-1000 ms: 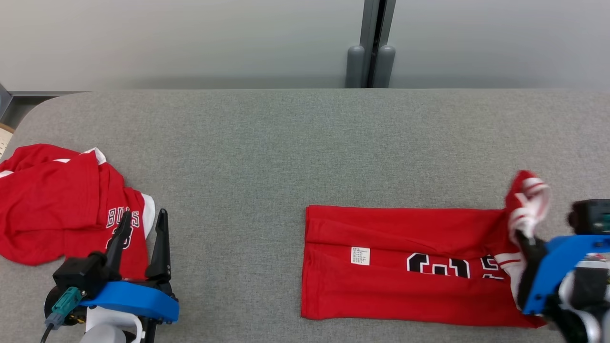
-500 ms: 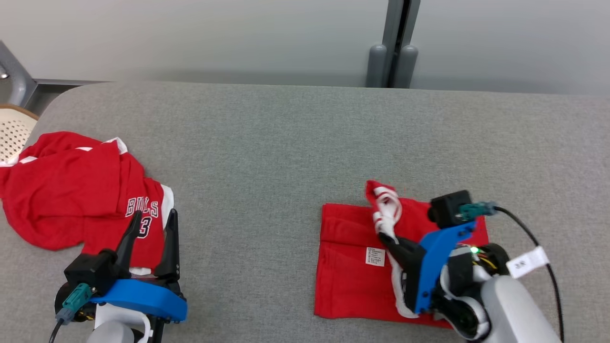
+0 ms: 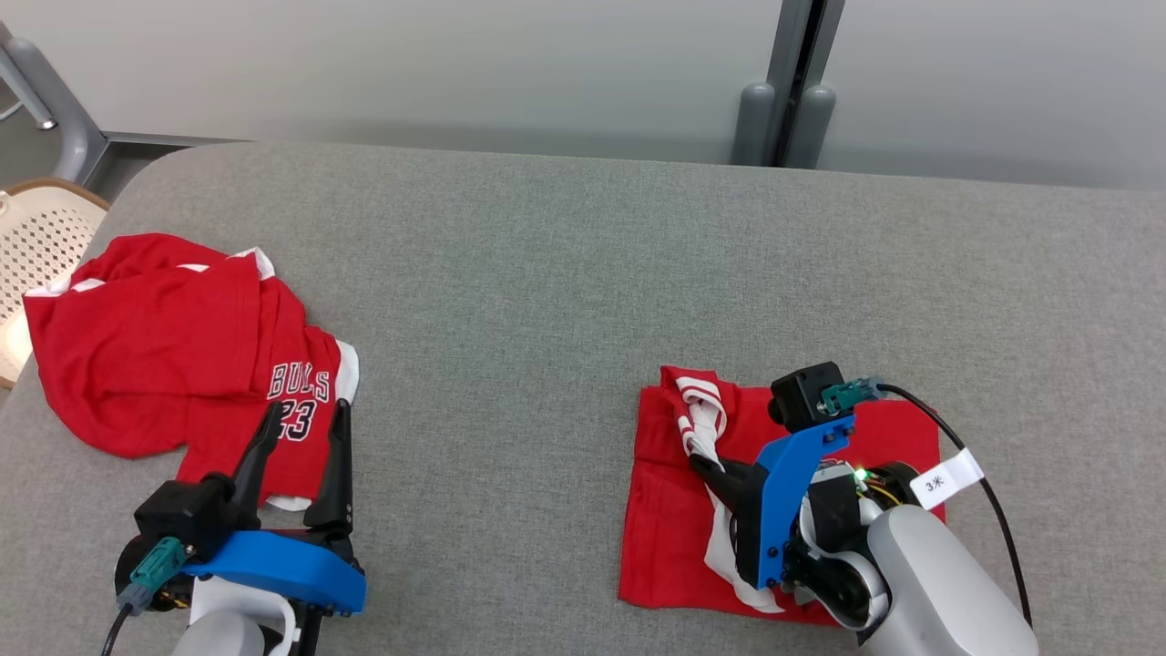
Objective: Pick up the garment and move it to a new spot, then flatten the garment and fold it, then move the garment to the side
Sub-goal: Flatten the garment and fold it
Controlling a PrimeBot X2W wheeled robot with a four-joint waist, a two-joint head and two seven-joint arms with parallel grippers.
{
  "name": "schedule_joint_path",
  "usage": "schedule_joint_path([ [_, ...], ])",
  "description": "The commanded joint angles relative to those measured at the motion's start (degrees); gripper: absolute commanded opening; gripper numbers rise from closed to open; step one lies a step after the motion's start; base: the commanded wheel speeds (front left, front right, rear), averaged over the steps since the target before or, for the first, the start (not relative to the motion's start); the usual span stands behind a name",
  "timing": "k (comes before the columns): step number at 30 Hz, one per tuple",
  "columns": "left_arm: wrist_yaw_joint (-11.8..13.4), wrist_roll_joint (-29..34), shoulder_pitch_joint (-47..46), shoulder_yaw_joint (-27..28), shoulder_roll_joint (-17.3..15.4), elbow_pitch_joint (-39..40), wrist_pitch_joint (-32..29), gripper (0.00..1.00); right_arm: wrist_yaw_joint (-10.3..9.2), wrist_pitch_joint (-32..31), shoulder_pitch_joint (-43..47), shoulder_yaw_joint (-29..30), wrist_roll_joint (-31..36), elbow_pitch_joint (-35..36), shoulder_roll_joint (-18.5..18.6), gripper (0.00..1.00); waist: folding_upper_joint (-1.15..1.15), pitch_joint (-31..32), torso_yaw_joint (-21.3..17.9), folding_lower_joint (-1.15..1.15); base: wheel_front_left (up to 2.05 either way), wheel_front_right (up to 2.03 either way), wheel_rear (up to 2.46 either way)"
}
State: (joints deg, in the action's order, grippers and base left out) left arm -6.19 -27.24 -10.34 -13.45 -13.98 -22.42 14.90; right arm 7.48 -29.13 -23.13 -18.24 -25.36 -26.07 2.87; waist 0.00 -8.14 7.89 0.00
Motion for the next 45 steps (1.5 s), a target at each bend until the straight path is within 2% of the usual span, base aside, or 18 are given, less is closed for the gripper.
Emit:
schedule_joint_path([
  [1, -0.01, -0.26, -0.77, 0.21, 0.05, 0.05, 0.19, 1.0, 0.03, 0.71, -1.02, -0.2, -0.63, -0.46, 0.04, 0.0, 0.0, -0.15, -0.03, 0.0, 0.0, 0.0, 0.0],
  [2, 0.0, -0.29, -0.77, 0.28, 0.06, 0.04, 0.21, 1.0, 0.03, 1.03, -1.3, -0.42, -0.91, -0.93, 0.03, 0.35, 0.0, -0.22, -0.04, 0.0, 0.0, 0.0, 0.0],
  [3, -0.02, -0.32, -0.78, 0.33, 0.07, -0.01, 0.23, 1.0, 0.03, 1.34, -1.47, -0.88, -1.4, -1.15, 0.03, 1.0, 0.0, -0.26, -0.04, 0.0, 0.0, 0.0, 0.0],
  [10, 0.16, -0.07, -0.28, 0.65, 0.09, -0.01, 0.25, 1.0, 0.03, 5.29, -1.45, -3.66, -11.4, 4.99, 0.06, 1.0, 0.0, 0.05, -0.32, 0.0, 0.0, 0.0, 0.0],
  [13, 0.46, -0.07, 0.36, 1.04, -0.04, 0.35, 0.28, 1.0, 0.03, 6.67, -0.09, -2.41, -12.75, 10.12, 0.08, 1.0, 0.0, 0.42, -0.73, 0.0, 0.0, 0.0, 0.0],
  [16, 0.62, -0.44, 0.87, 1.88, -0.4, 0.73, 0.3, 1.0, 0.03, 8.3, 1.64, 2.15, -8.79, 15.32, 0.13, 1.0, 0.0, 0.73, -1.25, 0.0, 0.0, 0.0, 0.0],
  [22, 1.02, -0.51, 2.17, 3.6, -0.93, 2.06, 0.31, 1.0, 0.03, 9.55, 6.93, 12.59, 5.23, 25.37, 1.34, 1.0, 0.0, 0.72, -2.47, 0.0, 0.0, 0.0, 0.0],
  [26, 1.69, -0.19, 2.92, 3.93, -0.78, 3.29, 0.32, 1.0, 0.03, 10.03, 11.41, 17.86, 11.88, 28.77, 1.53, 1.0, 0.0, 0.41, -2.81, 0.0, 0.0, 0.0, 0.0],
  [33, 1.99, 0.1, 2.82, 3.55, -0.85, 4.4, 0.32, 1.0, 0.03, 11.34, 17.05, 20.78, 17.49, 24.8, 2.03, 1.0, 0.0, 0.01, -3.04, 0.0, 0.0, 0.0, 0.0],
  [37, 1.95, 0.4, 2.38, 3.06, -1.15, 4.16, 0.28, 1.0, 0.03, 12.73, 17.94, 18.61, 19.69, 20.33, 2.03, 1.0, 0.0, 0.27, -2.96, 0.0, 0.0, 0.0, 0.0],
  [38, 1.92, 0.41, 2.24, 3.0, -1.26, 4.09, 0.18, 1.0, 0.03, 13.19, 17.81, 17.78, 20.9, 19.23, 2.45, 0.76, 0.0, 0.38, -2.94, 0.0, 0.0, 0.0, 0.0],
  [39, 1.9, 0.55, 2.11, 2.86, -1.39, 4.06, 0.08, 1.0, 0.02, 13.21, 17.7, 16.84, 22.12, 17.99, 2.64, 0.46, 0.0, 0.53, -2.92, 0.0, 0.0, 0.0, 0.0],
  [40, 1.9, 0.6, 2.03, 2.8, -1.48, 4.03, -0.04, 1.0, 0.02, 13.3, 17.58, 15.69, 22.92, 16.84, 2.57, 0.04, 0.0, 0.66, -2.91, 0.0, 0.0, 0.0, 0.0],
  [41, 1.93, 0.62, 1.97, 2.7, -1.6, 4.07, -0.1, 1.0, 0.02, 13.6, 17.37, 14.29, 23.5, 15.82, 2.41, 0.0, 0.0, 0.78, -2.91, 0.0, 0.0, 0.0, 0.0],
  [45, 2.15, 0.56, 2.18, 2.48, -2.09, 4.54, -0.57, 1.0, 0.02, 14.26, 16.23, 6.61, 24.83, 11.75, 1.23, 0.0, 0.0, 1.24, -3.04, 0.0, 0.0, 0.0, 0.0],
])
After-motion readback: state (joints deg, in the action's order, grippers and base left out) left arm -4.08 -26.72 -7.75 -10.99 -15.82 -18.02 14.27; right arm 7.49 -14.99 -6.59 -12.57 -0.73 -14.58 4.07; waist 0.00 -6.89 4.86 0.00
